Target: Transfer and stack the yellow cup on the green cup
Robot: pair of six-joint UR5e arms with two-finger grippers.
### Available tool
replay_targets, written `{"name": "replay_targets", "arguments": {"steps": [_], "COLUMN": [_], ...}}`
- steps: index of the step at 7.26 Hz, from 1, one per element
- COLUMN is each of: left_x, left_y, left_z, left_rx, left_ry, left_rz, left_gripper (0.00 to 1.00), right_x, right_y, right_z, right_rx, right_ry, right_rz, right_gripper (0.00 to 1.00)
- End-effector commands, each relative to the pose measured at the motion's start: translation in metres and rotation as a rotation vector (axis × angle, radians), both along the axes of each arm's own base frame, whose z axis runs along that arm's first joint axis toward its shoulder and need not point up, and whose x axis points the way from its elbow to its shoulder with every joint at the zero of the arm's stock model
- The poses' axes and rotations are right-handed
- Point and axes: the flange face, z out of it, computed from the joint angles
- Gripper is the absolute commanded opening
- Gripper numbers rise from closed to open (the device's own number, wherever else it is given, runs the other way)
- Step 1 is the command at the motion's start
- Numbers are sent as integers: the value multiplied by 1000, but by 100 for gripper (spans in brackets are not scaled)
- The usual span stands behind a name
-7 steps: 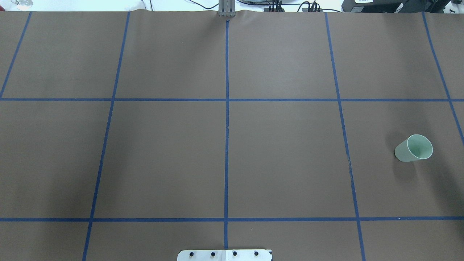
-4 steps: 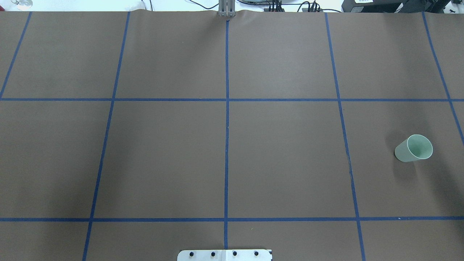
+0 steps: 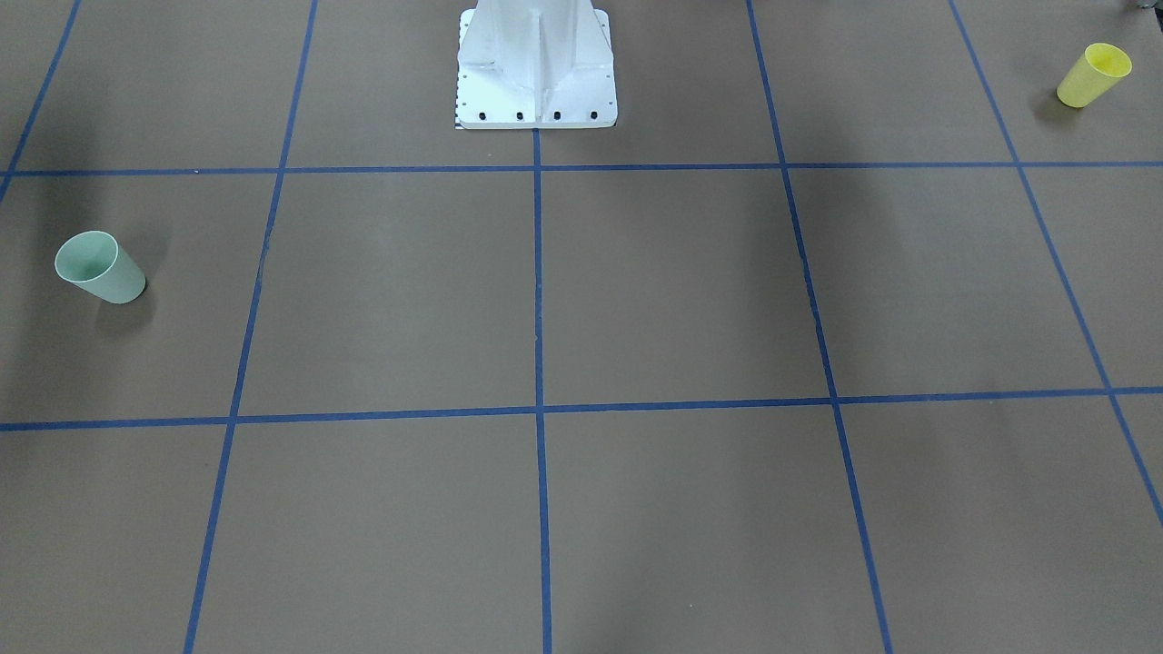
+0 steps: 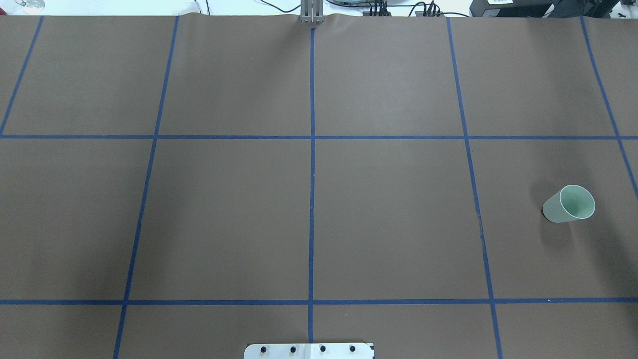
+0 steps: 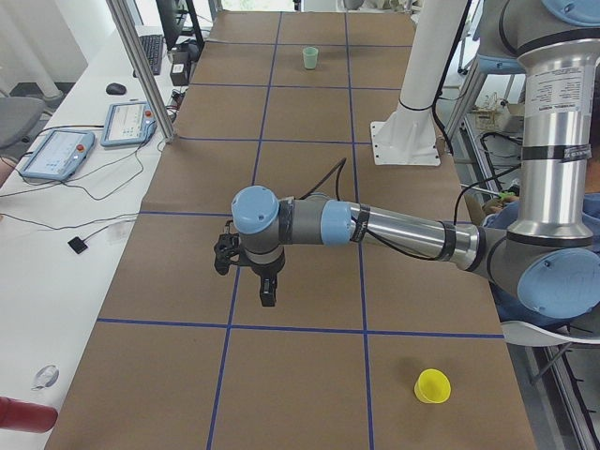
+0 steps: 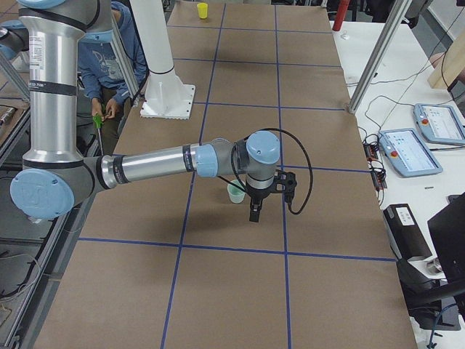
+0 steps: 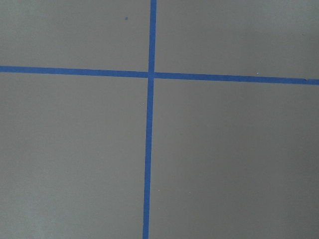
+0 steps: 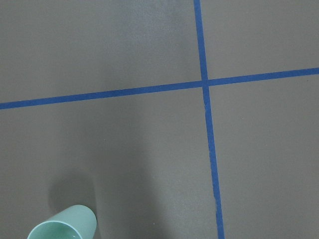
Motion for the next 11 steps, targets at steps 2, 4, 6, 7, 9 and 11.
{"name": "replay_targets", "arguments": {"steps": [2,4,6,7,9,11], "left_x": [6,7,7,8,25,73], "left_y": [1,0,0,0,-3,-16], "left_z": [21,25,24,22,18,-9], "left_rx": [95,103,103,107,44,-95], "left_ry": [0,0,2,8,16,10], "left_rz": [13,12,13,14,-11,-180], "left_gripper": [100,100,100,100,100,100], "right_x": [0,0,-1,-1,-1,-1], "right_y": [-3,-3,-3,-3,-3,-3], "right_z": [-3,-8,-7,-5,-4,-5], "right_rx": [2,10,7,2,1,3], "right_ry": [2,-3,-1,-1,0,-1], "right_rz": [5,6,5,7,7,6], "right_gripper": [100,100,100,100,100,100]}}
